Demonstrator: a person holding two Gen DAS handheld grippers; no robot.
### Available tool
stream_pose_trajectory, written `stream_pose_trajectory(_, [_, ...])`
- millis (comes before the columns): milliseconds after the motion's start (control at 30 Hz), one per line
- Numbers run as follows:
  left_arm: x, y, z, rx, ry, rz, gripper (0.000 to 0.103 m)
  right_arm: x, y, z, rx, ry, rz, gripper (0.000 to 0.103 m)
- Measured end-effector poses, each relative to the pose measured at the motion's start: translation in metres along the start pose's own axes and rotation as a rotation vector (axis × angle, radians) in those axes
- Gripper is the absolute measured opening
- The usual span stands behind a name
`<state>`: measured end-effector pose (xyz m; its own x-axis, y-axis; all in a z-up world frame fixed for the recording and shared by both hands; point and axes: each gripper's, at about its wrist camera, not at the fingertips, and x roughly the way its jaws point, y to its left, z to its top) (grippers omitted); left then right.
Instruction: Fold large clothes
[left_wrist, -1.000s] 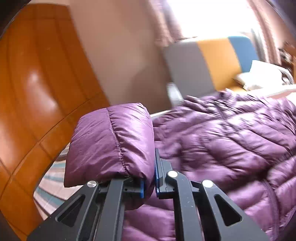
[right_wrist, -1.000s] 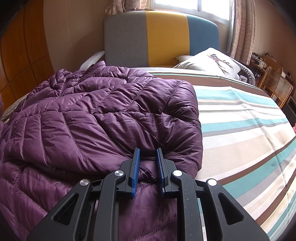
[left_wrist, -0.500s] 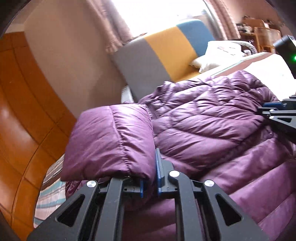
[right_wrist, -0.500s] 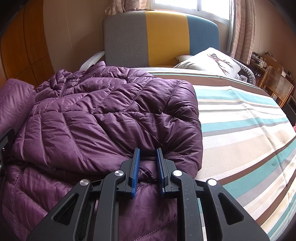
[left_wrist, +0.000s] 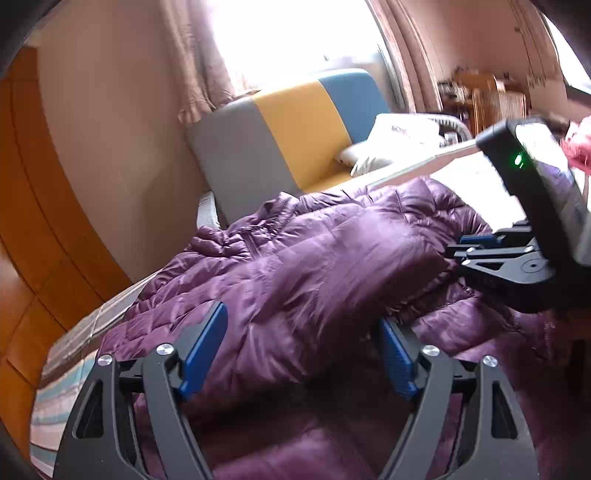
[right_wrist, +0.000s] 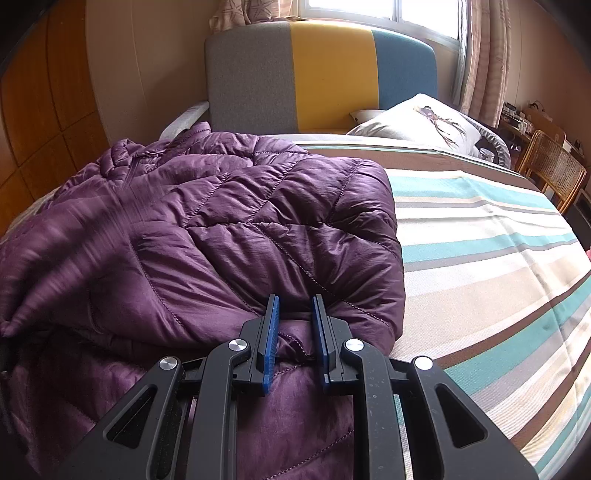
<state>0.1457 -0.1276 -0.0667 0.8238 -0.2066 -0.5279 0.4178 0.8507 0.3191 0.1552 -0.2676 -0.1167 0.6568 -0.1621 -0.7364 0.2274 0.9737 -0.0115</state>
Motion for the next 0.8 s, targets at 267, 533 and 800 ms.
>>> stream_pose_trajectory(267, [-0.013,0.071,-0.031,-0.223,0.055,0.095,0.085,-0.012,0.005,0.009,-0.023,0.002,0.039,0.018])
stream_pose_trajectory(533, [-0.024,0.073,-0.056,-0.221,0.031,-0.009,0.096,-0.055,0.035,0.019,0.025,-0.056,0.262,0.075])
stream_pose_trajectory(800, [-0.029,0.074,-0.065,-0.191,0.047,0.072,0.100,-0.029,0.060,0.014,0.141,0.123,0.429,0.060])
